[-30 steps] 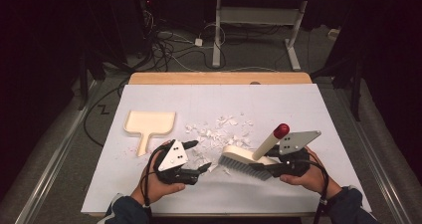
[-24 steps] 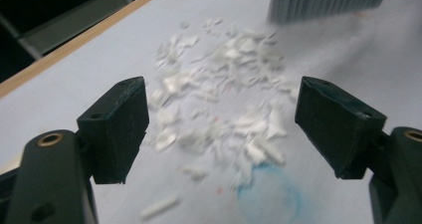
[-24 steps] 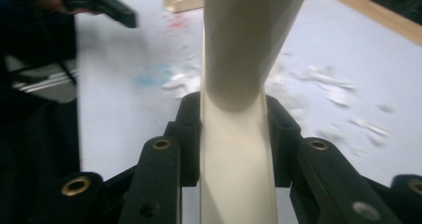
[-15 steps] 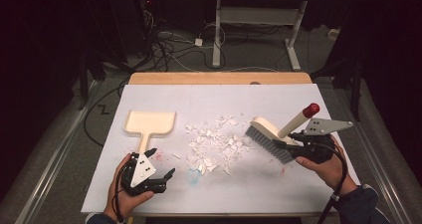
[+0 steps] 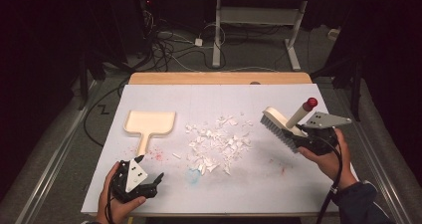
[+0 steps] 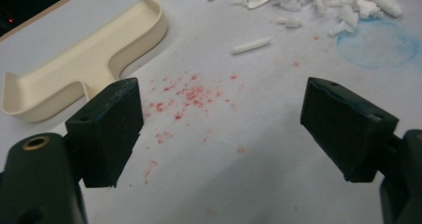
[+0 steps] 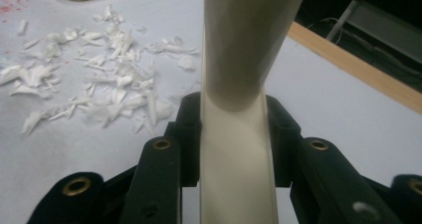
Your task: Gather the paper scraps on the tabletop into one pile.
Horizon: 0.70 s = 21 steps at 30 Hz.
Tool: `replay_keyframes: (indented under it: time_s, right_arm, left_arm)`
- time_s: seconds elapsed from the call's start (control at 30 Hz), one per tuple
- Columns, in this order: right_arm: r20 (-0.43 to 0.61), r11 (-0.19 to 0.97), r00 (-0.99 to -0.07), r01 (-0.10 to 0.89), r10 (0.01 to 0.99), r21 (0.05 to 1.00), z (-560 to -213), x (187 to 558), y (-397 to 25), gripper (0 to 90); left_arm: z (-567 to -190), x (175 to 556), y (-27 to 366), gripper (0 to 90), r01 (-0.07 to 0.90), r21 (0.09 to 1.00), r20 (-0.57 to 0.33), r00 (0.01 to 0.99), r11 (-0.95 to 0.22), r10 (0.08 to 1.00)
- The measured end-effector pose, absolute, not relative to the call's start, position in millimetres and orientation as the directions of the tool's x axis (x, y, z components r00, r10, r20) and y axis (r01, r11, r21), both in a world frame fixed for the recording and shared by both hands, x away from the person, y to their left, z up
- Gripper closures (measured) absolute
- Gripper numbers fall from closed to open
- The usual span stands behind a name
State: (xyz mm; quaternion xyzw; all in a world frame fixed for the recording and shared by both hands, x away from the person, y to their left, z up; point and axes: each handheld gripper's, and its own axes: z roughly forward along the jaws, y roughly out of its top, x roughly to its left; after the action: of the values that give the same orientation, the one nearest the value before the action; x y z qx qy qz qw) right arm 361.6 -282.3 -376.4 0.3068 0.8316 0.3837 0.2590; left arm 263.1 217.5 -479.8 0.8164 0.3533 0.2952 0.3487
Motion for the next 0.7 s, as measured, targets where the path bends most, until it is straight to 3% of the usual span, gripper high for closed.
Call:
replay_keyframes:
  time_s: [0.23,0.53,0.7]
  right_arm:
    - [-0.285,0.563,-0.619,0.314,0.732,0.765,-385.4,396.5,-266.3,67.9]
    - [-0.45,0.692,-0.573,0.318,0.685,0.648,-407.8,444.6,-225.6,68.0]
    - [-0.465,0.714,-0.577,0.335,0.671,0.615,-426.3,463.0,-205.4,68.0]
  left_arm:
    - [-478.7,263.3,218.1,16.4,0.368,0.791,0.209,0.587,-0.488,0.782]
    - [-475.7,263.6,215.3,16.4,0.341,0.8,0.222,0.596,-0.493,0.772]
    - [-477.1,262.6,215.1,16.4,0.345,0.798,0.217,0.601,-0.495,0.769]
